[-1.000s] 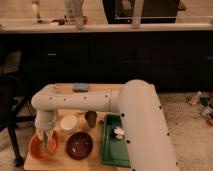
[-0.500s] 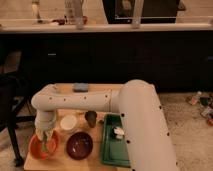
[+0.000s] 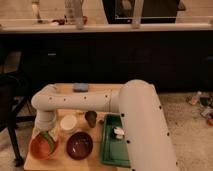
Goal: Place pepper in red bowl
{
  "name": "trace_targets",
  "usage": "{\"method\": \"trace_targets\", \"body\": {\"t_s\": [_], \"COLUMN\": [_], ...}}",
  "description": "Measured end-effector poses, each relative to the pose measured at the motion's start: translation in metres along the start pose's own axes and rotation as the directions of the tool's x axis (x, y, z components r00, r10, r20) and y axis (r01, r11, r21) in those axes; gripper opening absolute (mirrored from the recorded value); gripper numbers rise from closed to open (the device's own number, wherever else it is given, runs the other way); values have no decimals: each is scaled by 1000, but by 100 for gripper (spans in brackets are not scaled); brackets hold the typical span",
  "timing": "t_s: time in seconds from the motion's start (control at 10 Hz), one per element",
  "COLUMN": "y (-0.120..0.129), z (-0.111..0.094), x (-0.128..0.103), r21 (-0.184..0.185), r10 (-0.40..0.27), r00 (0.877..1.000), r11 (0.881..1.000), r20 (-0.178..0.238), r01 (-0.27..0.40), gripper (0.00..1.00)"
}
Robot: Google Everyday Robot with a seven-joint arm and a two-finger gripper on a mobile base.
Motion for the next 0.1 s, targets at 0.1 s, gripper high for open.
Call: {"method": "trace_targets", "body": {"t_s": [0.1], "y": [0], "z": [0], "x": [0], "r21": [0], "r10": [0], "r00": [1000], "r11": [1000], "r20": [0], "r01": [0], "gripper": [80]}}
